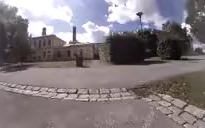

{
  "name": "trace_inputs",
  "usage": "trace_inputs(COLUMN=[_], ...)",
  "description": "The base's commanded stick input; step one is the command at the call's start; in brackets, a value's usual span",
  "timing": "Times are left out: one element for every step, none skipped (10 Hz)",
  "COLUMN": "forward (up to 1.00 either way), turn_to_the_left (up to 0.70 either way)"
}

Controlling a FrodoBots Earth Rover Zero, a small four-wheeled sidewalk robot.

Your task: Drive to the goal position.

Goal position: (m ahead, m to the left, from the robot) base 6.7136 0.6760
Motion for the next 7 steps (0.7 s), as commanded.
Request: trace_inputs(forward=[0.85, 0.85, 0.85, 0.85, 0.85, 0.85, 0.85], turn_to_the_left=[0.0, 0.0, 0.0, 0.0, 0.0, 0.0, 0.0])
